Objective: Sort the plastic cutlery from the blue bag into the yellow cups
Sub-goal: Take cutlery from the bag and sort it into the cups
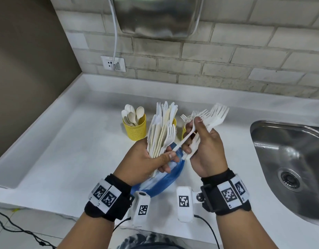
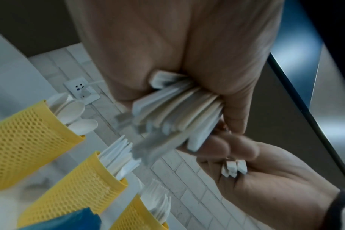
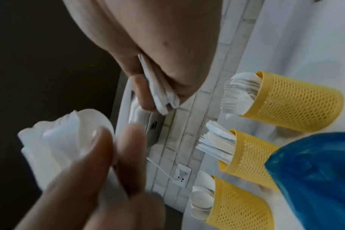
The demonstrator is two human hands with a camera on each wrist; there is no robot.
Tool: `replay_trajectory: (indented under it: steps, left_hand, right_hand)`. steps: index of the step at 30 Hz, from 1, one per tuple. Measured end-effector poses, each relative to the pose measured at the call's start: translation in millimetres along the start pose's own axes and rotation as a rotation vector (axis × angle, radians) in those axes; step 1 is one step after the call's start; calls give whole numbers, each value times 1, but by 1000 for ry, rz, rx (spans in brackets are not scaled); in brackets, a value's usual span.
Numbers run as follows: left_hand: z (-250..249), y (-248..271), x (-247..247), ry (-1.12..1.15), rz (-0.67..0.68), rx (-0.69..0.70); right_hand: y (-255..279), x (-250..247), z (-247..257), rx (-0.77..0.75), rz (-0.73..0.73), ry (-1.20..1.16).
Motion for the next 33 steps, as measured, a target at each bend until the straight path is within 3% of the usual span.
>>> replay_trajectory:
  steps: [3, 6, 10, 12, 16, 19, 22, 28, 33]
  left_hand:
    - [-4, 3, -10, -75, 69, 25]
    - [-10, 2, -15, -20, 153, 45]
    - [-16, -7, -8, 63, 396, 18]
    - [-20, -14, -10, 68, 446, 13]
    - [-27, -22, -14, 78, 477, 57]
    - [-26, -24, -19, 70, 497, 69]
    - [-22, -26, -24, 60, 503, 66]
    - [-6, -32, -41, 42, 457, 46]
    - [3, -34, -53, 51, 453, 23]
  right_hand:
    - [-11, 4, 4, 18, -45, -169]
    - [-20, 13, 13, -21, -64, -142]
    - [-30, 40, 20, -89, 67, 4]
    - [-29, 56, 17, -88, 193, 117]
    - [-25, 81, 7, -25, 443, 244]
    - [-27, 89, -1, 18, 539, 280]
    - [-32, 92, -3, -28, 533, 286]
    - [-42, 93, -16, -75, 353, 189]
    - [-47, 96, -37, 31, 441, 185]
Point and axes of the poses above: each hand's wrist, its own y-axis away from the middle knuckle, its own x-axis out of the palm, z = x × y, the point moved 9 cm from there along -y, towards the middle knuckle, and after that the axes turned 2 degrees about -y, right-handed, at the moved point
